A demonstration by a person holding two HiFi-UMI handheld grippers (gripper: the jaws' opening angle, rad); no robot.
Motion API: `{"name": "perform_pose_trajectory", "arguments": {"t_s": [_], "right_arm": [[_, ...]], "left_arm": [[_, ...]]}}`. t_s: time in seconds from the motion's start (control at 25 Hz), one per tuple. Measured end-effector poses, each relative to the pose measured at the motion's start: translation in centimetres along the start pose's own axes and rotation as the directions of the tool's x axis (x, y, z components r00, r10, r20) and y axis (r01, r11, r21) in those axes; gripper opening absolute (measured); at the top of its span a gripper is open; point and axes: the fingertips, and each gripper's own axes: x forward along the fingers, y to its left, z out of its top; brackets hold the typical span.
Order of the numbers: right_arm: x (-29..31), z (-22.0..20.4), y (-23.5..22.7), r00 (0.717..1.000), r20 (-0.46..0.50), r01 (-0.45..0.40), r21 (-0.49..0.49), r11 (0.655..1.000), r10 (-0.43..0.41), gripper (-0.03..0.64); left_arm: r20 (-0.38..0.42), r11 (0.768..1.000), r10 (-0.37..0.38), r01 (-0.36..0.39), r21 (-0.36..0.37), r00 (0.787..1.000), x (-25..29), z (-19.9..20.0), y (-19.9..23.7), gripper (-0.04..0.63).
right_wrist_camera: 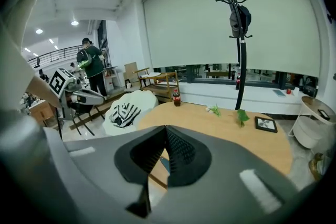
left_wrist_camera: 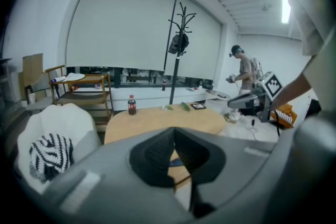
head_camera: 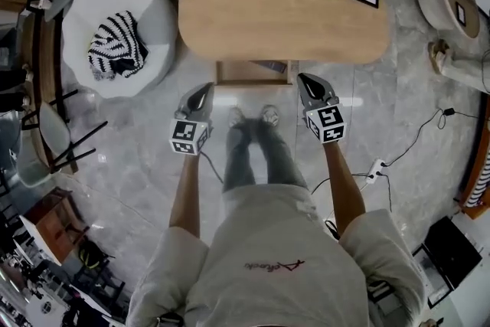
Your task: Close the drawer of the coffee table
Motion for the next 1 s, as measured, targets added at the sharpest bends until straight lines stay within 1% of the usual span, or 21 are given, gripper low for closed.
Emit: {"name": "perform_pose_trajectory", "arguments": {"t_s": [0.12,0.24,0.36,0.52,0.8,0.88,0.92,1.0], "right_arm": [[2.0,-3.4,0.6,0.999,-0.036,0.02,0.023,1.0,-0.019,0.005],[4.2,-7.1,0.8,0.997,-0.055,0.054,0.07,0.996,-0.051,0.005],[5.8,-11.2,0.6,0.993,-0.068,0.101,0.131,0.986,-0.093,0.005],[7.5,-17.4,0.3,0.987,-0.091,0.145,0.185,0.972,-0.13,0.005],[10.4,-28.1,-0.3,0.977,-0.155,0.178,0.204,0.963,-0.148,0.006],[11.4,-30.6,-0.5,0.975,-0.167,0.18,0.215,0.96,-0.145,0.052],[11.8,-31.7,-0.7,0.974,-0.172,0.183,0.217,0.959,-0.147,0.065],[12.8,-33.6,-0.9,0.972,-0.18,0.189,0.21,0.959,-0.152,0.111]], "left_arm": [[-0.035,1.0,-0.015,0.014,-0.015,0.999,0.8,-4.3,1.5,-0.002],[-0.063,0.999,-0.027,0.026,-0.02,0.998,1.7,-8.5,3.2,-0.002],[-0.086,0.999,-0.04,0.039,-0.02,0.995,2.6,-13.1,4.1,-0.002],[-0.137,0.999,-0.04,0.038,-0.024,0.99,4.4,-20.1,5.6,-0.002],[-0.157,0.998,-0.034,0.026,-0.049,0.987,8.3,-29.2,7.9,0.0],[-0.164,0.998,-0.024,0.013,-0.064,0.986,9.4,-31.5,8.6,0.011],[-0.164,0.997,-0.017,0.006,-0.07,0.986,9.9,-32.6,8.9,0.025],[-0.164,0.996,0.0,-0.014,-0.086,0.986,10.7,-34.4,9.6,0.066]]}}
